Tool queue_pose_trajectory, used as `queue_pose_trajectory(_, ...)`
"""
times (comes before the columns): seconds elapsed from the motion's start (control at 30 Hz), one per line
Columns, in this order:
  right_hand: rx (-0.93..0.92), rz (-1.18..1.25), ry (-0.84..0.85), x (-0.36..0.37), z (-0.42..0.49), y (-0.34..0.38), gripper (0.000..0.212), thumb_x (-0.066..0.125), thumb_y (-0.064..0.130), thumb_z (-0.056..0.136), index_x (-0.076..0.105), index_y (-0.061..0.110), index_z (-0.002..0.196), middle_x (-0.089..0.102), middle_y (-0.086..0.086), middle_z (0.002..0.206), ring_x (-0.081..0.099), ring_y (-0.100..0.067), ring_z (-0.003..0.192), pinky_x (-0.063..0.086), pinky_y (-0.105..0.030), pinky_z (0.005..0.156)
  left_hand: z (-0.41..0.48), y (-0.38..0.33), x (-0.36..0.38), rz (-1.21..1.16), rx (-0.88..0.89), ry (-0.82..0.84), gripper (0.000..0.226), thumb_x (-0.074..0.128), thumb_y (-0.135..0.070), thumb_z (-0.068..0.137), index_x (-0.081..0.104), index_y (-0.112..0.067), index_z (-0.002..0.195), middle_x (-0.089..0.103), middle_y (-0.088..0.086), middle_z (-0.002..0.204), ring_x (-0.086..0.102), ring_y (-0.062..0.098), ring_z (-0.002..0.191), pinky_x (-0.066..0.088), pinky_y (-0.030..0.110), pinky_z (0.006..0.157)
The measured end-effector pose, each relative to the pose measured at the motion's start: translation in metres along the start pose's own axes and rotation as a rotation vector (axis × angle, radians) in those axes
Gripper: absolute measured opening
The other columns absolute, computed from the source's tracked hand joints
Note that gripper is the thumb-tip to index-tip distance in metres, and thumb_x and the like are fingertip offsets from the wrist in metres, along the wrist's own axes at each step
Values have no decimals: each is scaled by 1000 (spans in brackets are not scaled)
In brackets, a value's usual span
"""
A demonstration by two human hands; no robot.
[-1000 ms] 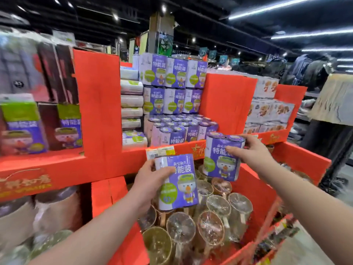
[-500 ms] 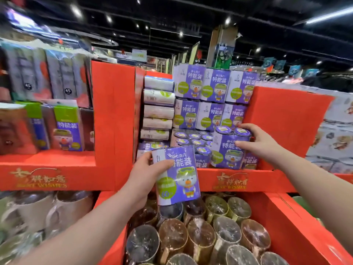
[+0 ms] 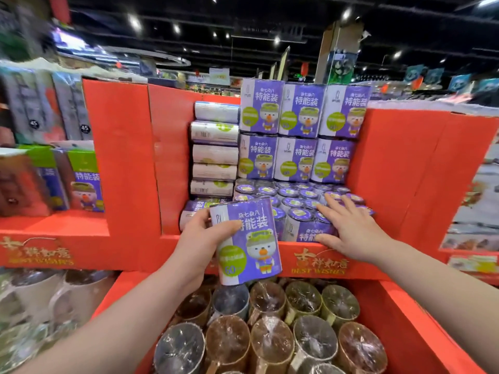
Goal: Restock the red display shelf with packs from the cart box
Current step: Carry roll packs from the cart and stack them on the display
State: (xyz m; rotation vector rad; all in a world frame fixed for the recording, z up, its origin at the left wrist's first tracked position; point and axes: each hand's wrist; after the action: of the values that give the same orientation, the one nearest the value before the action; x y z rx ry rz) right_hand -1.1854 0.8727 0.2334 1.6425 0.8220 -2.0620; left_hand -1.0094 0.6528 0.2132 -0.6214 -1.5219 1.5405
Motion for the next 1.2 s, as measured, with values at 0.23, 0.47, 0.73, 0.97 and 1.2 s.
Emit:
queue_pose_trajectory(0.23,-72,790,-242,-53,-8,16,39,40,22,102,45,11,139,45,-3,142,38,-17,135,25,-18,105,4,-9,59,37,48,159,38,78,-7,64,63,-11,98,75,4,90,70,15,75,56,25,62)
queue_pose_trajectory(0.47,-237,493,-17,-107,-23,-14,68,74,34,78,48,17,139,55,6,128,47,-1,113,35,-12,93,12,-19,110,415,235,324,57,74,-37,63,61,-27,117,68,-6,115,64,9,106,53,31,91)
queue_pose_trajectory(0.73,-122,302,18,-110,-8,-69,68,74,29,80,46,11,139,51,-4,138,46,-7,114,29,-9,84,47,1,96,1774,487,369,72,43,-61,91,14,-34,151,25,-5,156,23,25,143,24,46,112)
queue_pose_trajectory(0.97,-188,57,-71,-78,-1,-78,61,66,39,86,40,11,134,44,-9,132,43,-27,124,35,-33,99,50,10,96,1721,574,278,62,42,-56,93,26,-31,147,30,-9,154,28,18,140,28,38,109)
queue_pose_trajectory(1.2,-191,-254,-186,-67,-1,-69,59,49,51,91,36,16,136,46,-5,134,45,-27,125,40,-38,95,51,13,96,1702,596,268,58,42,-54,92,31,-30,144,33,-11,152,31,16,138,29,35,107)
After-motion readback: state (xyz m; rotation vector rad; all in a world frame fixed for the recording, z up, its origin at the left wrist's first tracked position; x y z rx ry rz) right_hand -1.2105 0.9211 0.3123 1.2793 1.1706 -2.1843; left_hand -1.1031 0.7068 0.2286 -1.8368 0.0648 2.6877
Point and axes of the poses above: each hand's wrist, its own z-axis towards the middle knuckle, its own x-axis out of the palm, y = z × x
